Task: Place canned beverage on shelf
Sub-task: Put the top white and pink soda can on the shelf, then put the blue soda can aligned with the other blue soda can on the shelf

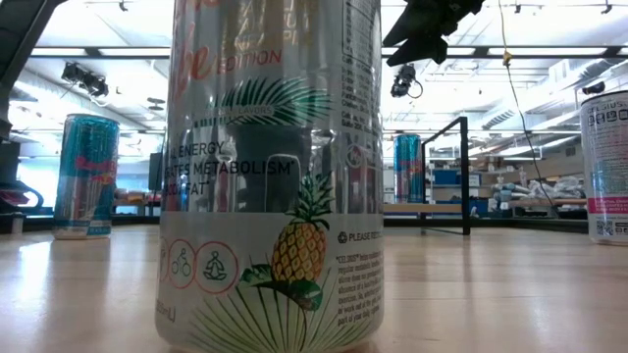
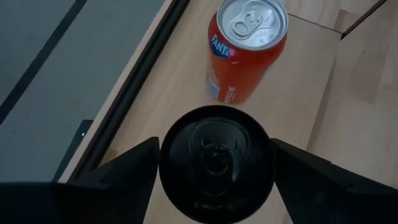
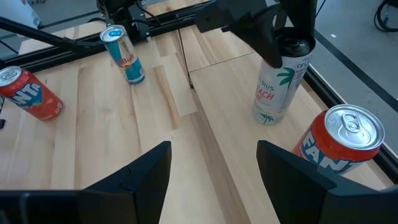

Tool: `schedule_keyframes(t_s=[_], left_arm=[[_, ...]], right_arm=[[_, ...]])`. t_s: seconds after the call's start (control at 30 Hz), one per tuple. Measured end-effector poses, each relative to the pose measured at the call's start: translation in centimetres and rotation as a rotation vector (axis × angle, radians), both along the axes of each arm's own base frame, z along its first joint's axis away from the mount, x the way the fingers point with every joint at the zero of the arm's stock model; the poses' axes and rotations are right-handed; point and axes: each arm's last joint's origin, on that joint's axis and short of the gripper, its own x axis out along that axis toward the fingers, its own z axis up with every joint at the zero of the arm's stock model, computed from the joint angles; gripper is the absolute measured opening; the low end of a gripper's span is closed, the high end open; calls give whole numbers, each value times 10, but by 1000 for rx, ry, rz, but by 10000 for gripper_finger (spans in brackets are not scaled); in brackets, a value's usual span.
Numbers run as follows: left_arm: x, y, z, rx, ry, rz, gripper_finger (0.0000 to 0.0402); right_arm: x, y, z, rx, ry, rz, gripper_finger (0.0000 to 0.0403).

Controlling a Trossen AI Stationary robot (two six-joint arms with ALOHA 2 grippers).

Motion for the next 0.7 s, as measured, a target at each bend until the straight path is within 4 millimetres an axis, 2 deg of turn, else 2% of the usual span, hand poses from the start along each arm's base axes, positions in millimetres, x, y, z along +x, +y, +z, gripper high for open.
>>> schedule_keyframes(t_s=[0.33,0.53,0.7], left_arm=[[0,2,39,40,-70,6,300],[-10,-4,68,24,-41,6,300],[-19,-10,83,12,4,-13,300]], right_arm=[[0,0,0,0,1,0,247],[0,0,0,0,1,0,247],[0,0,0,0,1,0,247]])
